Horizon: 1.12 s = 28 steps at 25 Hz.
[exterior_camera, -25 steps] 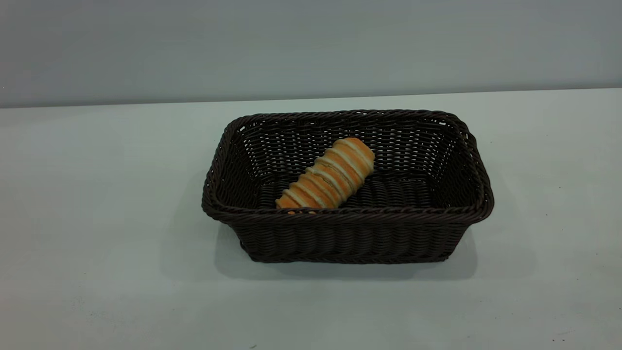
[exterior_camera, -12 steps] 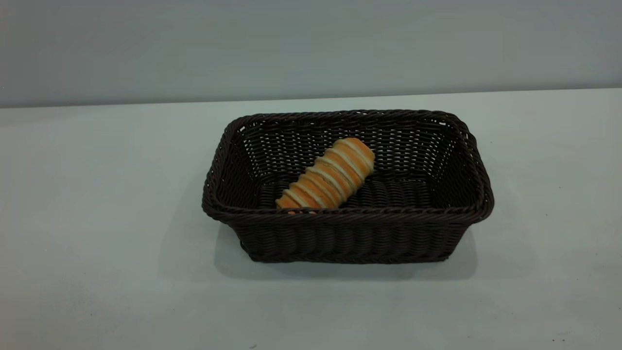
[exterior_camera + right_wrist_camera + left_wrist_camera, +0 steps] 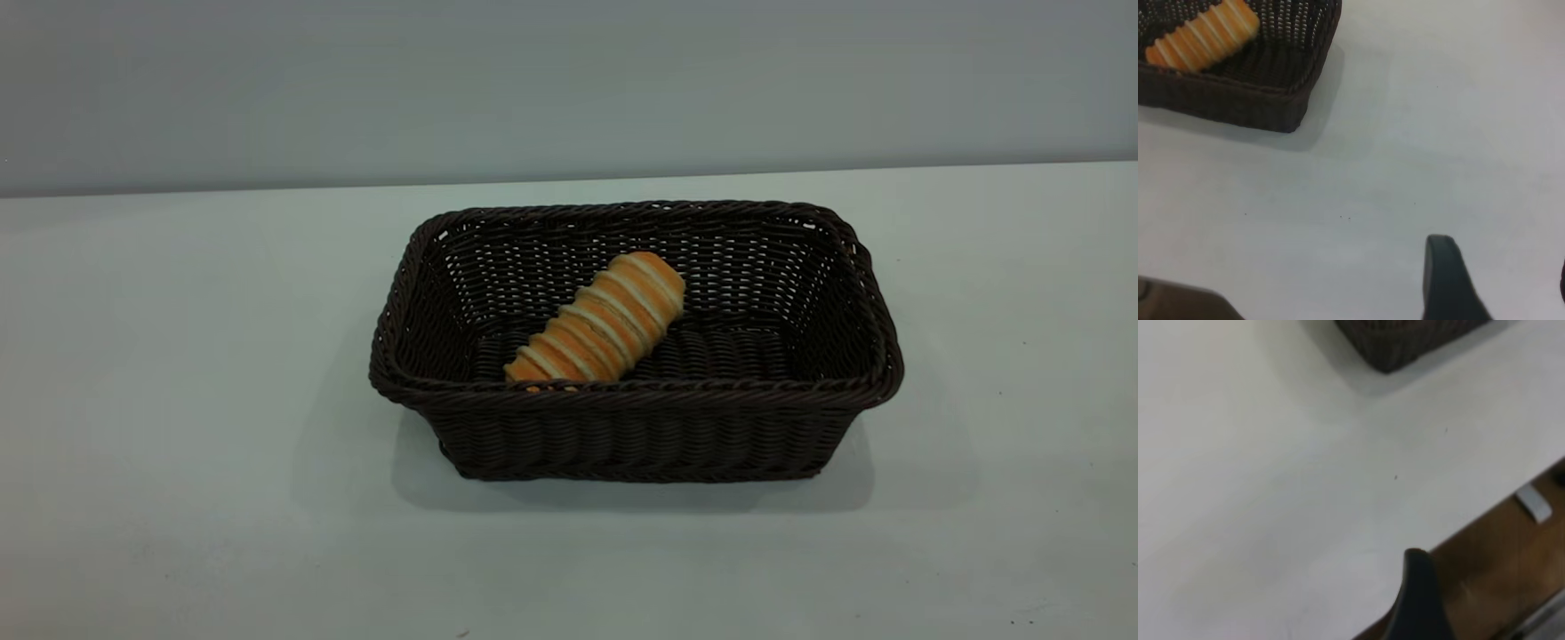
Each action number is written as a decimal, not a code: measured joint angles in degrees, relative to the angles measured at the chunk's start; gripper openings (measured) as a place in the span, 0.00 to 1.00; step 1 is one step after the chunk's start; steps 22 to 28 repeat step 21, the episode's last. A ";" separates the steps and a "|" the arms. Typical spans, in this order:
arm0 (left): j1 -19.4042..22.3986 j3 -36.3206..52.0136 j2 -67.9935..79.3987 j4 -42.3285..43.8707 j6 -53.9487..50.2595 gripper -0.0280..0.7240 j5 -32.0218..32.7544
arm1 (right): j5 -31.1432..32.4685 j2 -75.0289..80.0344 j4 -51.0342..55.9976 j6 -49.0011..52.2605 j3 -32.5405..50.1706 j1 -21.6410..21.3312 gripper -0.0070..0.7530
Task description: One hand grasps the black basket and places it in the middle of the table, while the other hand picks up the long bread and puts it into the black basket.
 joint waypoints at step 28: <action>28.43 0.00 -3.81 0.00 -0.16 0.82 0.55 | 0.00 0.00 0.17 0.05 0.00 0.00 0.56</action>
